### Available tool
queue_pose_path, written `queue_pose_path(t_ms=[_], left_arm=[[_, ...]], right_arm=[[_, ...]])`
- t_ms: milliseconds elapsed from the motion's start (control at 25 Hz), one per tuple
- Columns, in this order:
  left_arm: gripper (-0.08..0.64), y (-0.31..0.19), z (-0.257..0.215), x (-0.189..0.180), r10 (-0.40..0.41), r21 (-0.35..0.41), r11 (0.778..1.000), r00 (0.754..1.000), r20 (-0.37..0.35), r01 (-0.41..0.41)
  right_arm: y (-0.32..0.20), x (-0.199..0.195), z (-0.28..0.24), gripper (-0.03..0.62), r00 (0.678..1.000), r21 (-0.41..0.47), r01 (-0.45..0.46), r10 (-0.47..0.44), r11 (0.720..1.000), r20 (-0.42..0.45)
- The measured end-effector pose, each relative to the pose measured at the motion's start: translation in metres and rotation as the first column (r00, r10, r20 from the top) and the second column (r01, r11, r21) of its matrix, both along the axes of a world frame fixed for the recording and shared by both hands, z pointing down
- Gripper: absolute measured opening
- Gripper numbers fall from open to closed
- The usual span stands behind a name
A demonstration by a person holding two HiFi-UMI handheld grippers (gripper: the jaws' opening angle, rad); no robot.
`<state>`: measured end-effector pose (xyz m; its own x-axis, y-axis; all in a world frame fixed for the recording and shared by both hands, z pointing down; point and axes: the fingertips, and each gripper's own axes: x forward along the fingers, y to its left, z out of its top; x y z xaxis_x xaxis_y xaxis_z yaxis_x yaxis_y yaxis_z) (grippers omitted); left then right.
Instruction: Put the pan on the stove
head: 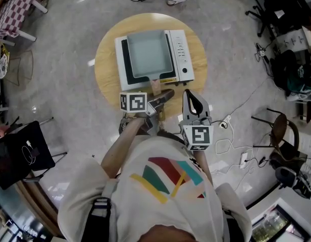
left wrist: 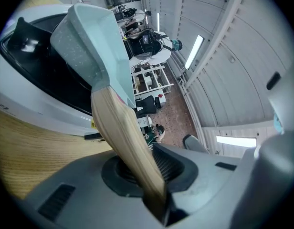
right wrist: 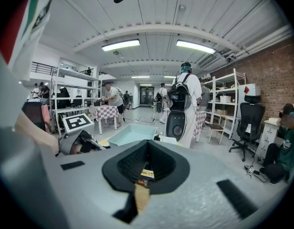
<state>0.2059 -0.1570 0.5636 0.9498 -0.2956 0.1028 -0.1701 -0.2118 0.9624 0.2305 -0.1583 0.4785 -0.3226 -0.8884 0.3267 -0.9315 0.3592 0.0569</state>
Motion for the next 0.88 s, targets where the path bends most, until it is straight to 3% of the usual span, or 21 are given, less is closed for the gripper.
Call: queue_pose_path(t_ms=[600, 720, 880], left_arm=[[0.068, -0.001, 0.001, 0.0, -0.011, 0.059, 0.998, 1.0, 0.001, 0.011], [0.16, -0.01, 0.005, -0.009, -0.06, 0.135, 0.99, 0.995, 0.076, 0.05], [0.218, -0.013, 0.006, -0.015, -0.084, 0.157, 0.985, 0.993, 0.087, 0.069]], right_arm=[[0.004, -0.008, 0.0, -0.002, 1.0, 0.004, 0.022, -0.022, 1.0, -0.013], [0.007, -0.008, 0.001, -0.002, 1.0, 0.005, 0.02, -0.02, 1.0, -0.021], [0.008, -0.012, -0.003, -0.002, 1.0, 0.014, 0.02, -0.019, 1.0, -0.016]])
